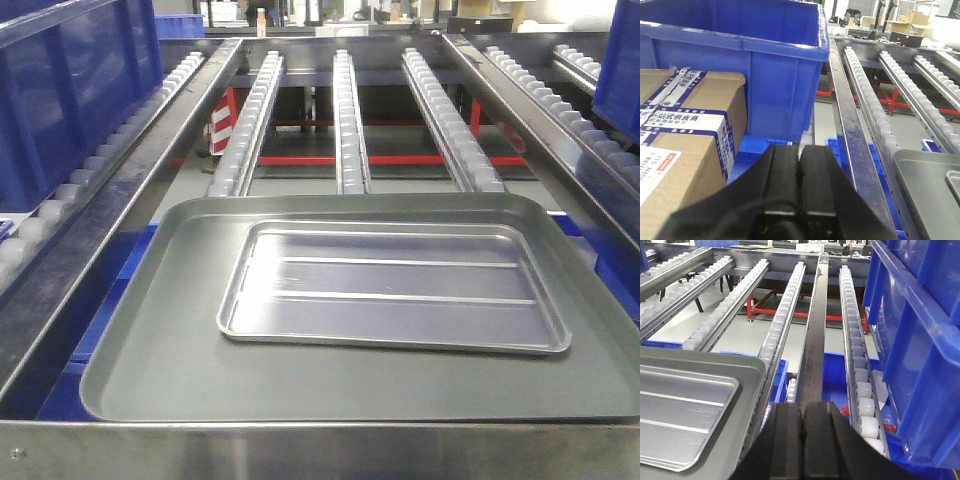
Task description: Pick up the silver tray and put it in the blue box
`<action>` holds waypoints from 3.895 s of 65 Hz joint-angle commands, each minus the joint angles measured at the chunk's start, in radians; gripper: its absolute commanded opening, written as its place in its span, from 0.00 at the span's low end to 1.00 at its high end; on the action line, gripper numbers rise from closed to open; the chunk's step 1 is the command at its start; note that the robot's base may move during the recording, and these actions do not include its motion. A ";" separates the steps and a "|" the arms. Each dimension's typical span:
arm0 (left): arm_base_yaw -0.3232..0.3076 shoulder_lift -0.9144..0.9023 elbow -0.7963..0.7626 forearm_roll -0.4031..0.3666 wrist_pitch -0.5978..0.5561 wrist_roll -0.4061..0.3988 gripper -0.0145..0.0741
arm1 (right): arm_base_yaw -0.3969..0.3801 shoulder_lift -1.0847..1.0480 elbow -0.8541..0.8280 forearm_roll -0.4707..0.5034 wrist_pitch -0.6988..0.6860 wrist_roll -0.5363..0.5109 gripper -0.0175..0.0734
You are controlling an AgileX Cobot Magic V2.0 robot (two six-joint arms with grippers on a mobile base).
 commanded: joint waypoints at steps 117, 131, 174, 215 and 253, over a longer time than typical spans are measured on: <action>-0.532 0.828 -0.661 0.044 0.186 0.001 0.53 | 0.360 0.849 -0.731 -0.001 0.298 -0.005 0.74; -0.751 1.158 -0.816 -0.044 0.149 0.001 0.53 | 0.395 1.086 -0.816 -0.001 0.372 0.060 0.73; -0.634 1.710 -1.367 0.090 0.723 -0.323 0.53 | 0.302 1.505 -1.037 -0.052 0.523 0.393 0.73; -0.638 1.882 -1.427 0.108 0.746 -0.366 0.53 | 0.289 1.669 -1.037 -0.052 0.436 0.393 0.73; -0.638 1.906 -1.427 0.105 0.743 -0.366 0.14 | 0.278 1.675 -1.037 -0.052 0.428 0.392 0.26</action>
